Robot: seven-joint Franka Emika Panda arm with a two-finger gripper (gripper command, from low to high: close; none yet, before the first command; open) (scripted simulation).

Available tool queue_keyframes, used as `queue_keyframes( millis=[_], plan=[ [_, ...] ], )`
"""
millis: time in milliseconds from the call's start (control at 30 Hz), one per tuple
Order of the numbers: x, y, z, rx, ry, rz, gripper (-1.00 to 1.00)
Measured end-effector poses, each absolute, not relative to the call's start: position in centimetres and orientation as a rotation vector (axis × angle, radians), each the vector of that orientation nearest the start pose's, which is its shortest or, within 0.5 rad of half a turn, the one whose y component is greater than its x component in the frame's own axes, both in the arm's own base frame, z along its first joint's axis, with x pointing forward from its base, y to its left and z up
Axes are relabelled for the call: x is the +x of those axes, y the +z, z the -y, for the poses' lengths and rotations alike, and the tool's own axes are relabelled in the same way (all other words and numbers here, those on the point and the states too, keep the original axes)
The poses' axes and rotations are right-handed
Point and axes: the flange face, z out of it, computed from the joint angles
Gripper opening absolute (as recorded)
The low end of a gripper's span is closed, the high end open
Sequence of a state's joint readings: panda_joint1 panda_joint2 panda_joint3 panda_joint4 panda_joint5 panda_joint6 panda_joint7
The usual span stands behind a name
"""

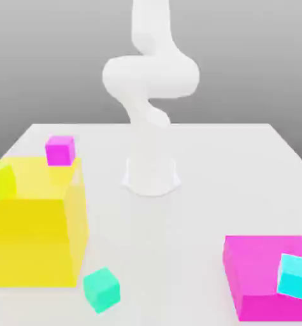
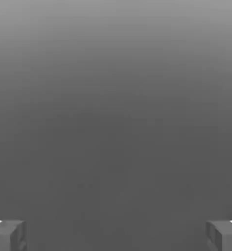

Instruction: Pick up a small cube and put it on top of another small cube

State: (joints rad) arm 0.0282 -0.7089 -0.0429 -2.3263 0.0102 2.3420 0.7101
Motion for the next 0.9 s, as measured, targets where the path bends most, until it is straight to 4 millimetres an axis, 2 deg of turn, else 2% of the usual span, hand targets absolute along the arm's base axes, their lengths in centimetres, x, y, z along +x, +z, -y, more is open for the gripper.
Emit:
queue_keyframes(
  millis=[100, 200, 300, 400, 567, 733, 800, 900],
  plan=[
    [41.8, 61.2, 2.3, -2.629, -0.833, -0.878, 0.00],
    [44.6, 55.4, 3.2, -2.720, -0.726, -0.793, 0.00],
    [46.5, 49.4, 4.1, -2.803, -0.617, -0.705, 0.00],
    [47.5, 43.3, 5.0, -2.879, -0.506, -0.614, 0.00],
    [47.4, 33.3, 6.6, -2.994, -0.316, -0.456, 0.00],
    [45.2, 24.1, 8.6, -3.092, -0.114, -0.290, 0.00],
    [43.9, 20.8, 9.2, -3.124, -0.037, -0.221, 0.00],
    [43.5, 17.1, 9.6, -3.139, -0.008, -0.189, 0.00]
  ],
)
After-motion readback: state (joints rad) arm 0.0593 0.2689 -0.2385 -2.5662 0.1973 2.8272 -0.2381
